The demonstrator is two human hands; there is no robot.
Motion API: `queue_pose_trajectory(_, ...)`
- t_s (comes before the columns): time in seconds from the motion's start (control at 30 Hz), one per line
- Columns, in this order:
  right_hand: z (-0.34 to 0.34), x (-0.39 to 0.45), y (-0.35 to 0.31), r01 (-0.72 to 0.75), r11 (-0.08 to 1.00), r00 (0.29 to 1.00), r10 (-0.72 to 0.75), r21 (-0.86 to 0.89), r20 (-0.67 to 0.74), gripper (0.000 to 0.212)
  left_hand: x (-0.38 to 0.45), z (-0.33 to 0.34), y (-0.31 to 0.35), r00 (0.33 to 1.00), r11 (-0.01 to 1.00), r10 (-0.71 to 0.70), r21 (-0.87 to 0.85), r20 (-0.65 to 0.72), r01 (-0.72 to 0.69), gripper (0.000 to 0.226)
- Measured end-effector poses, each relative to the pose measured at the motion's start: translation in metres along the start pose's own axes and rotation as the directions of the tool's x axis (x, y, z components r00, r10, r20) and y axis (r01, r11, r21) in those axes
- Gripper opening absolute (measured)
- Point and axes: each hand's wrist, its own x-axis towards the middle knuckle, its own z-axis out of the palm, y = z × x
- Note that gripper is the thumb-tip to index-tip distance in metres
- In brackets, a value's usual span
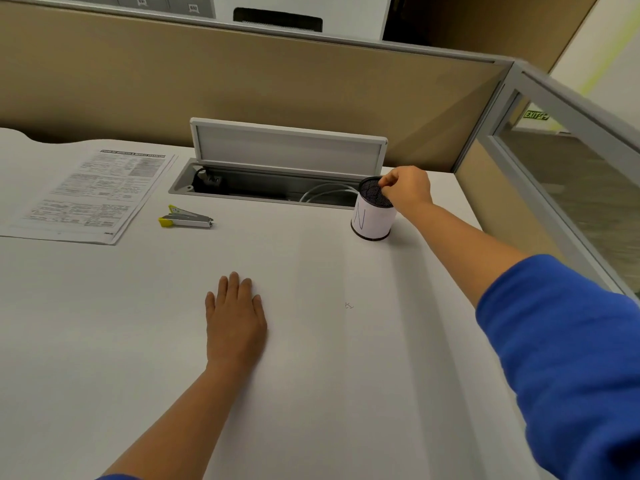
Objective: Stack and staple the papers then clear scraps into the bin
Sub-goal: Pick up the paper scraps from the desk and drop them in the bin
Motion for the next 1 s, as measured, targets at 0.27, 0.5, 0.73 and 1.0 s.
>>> queue_pose_trajectory(0.27,0.0,-0.007,0.0,0.026,0.995,0.998,-0.02,0.1,-0.066,0.013,0.001,0.001,-0.001,1.0,1.0,0.006,-0.001,-0.007,-0.006,0.039)
queue_pose_trajectory(0.5,-0.005,-0.015,0.0,0.072,0.995,0.988,-0.061,0.075,-0.14,0.016,0.001,0.002,-0.002,1.0,1.0,0.009,0.011,-0.011,-0.009,0.038)
queue_pose_trajectory(0.73,-0.009,-0.065,-0.003,0.114,0.978,0.993,-0.112,0.176,-0.024,0.017,0.001,0.002,-0.002,1.0,1.0,0.013,0.015,-0.007,-0.013,0.037)
queue_pose_trajectory(1.0,0.03,-0.165,0.032,0.134,0.991,0.903,-0.119,-0.007,0.412,0.022,0.001,0.002,-0.002,1.0,1.0,0.014,0.021,-0.005,-0.014,0.037)
